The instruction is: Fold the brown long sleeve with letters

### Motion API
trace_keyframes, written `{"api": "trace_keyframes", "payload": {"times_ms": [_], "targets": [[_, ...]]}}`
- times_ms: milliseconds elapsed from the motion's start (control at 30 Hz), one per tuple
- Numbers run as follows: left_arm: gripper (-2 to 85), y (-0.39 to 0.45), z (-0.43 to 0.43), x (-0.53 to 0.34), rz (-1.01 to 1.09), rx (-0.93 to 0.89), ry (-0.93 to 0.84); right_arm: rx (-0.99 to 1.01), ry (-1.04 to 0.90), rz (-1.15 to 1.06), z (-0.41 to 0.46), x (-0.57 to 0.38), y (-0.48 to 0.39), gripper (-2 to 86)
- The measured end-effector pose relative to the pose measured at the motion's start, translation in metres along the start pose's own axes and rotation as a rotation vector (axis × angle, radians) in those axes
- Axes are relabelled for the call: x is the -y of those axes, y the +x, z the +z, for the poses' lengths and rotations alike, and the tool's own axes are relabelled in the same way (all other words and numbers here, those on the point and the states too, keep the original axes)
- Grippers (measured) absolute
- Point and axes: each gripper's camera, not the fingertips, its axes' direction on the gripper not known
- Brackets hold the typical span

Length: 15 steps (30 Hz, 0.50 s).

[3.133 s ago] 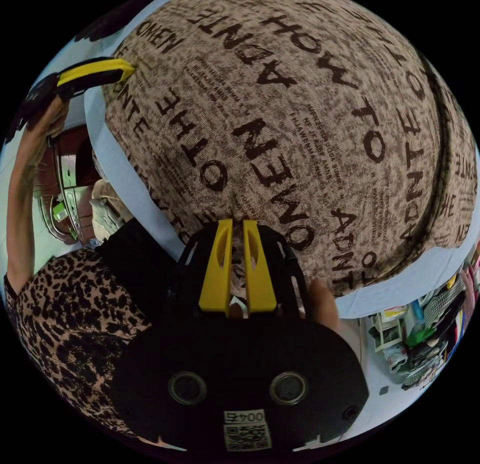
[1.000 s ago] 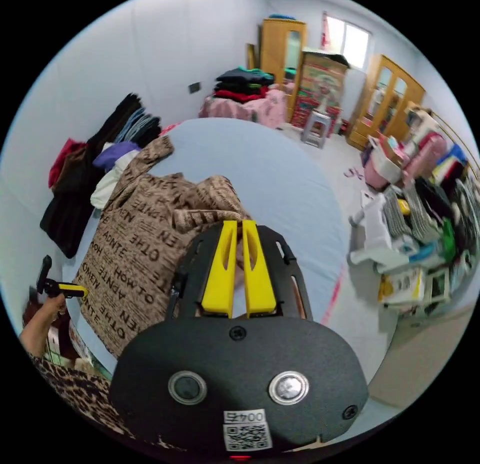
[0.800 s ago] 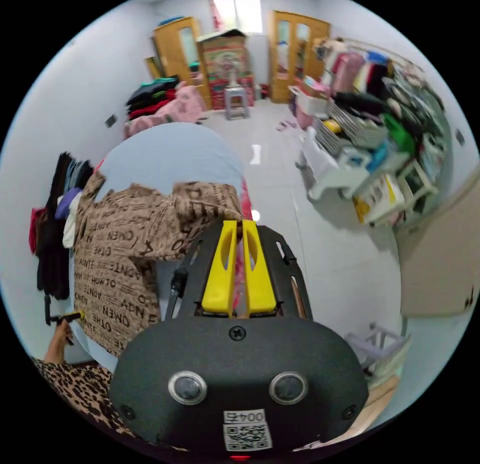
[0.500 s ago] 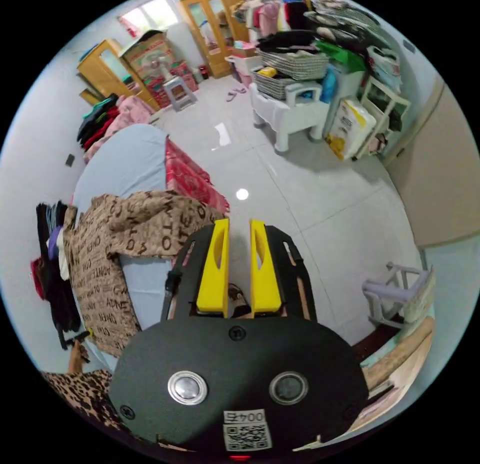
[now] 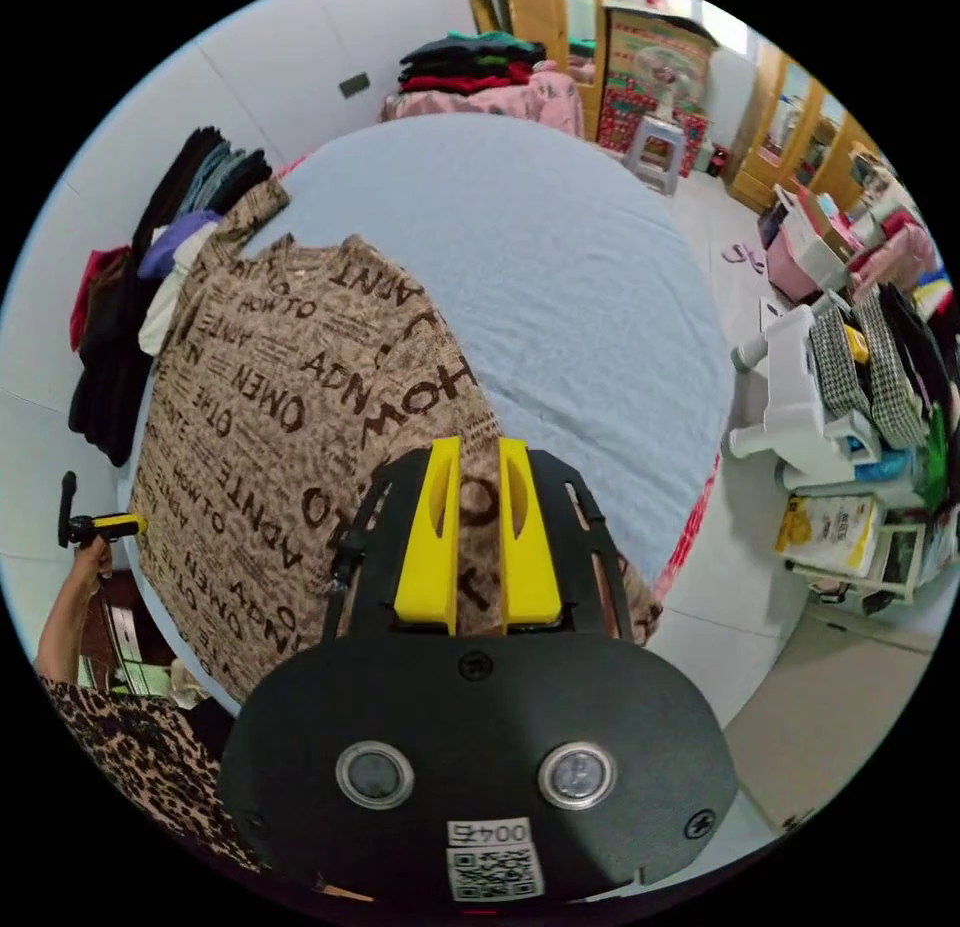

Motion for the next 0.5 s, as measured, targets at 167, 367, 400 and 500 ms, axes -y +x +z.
{"api": "trace_keyframes", "payload": {"times_ms": [167,367,400,500], "targets": [[1.2,0.005,-0.002,-0.007,-0.033,0.008,0.008,-0.098,-0.136,-0.14,0.042,0.033,-0.011,4.9],[1.4,0.013,-0.004,-0.015,-0.047,0.028,0.014,-0.055,-0.034,-0.126,0.001,0.036,-0.032,5.0],[1.4,0.014,-0.005,-0.016,-0.048,0.028,0.013,-0.018,-0.014,-0.134,-0.003,0.032,-0.042,5.5],[1.5,0.016,-0.006,-0.021,-0.051,0.028,0.02,0.13,0.044,-0.237,0.003,-0.003,-0.105,10.3]]}}
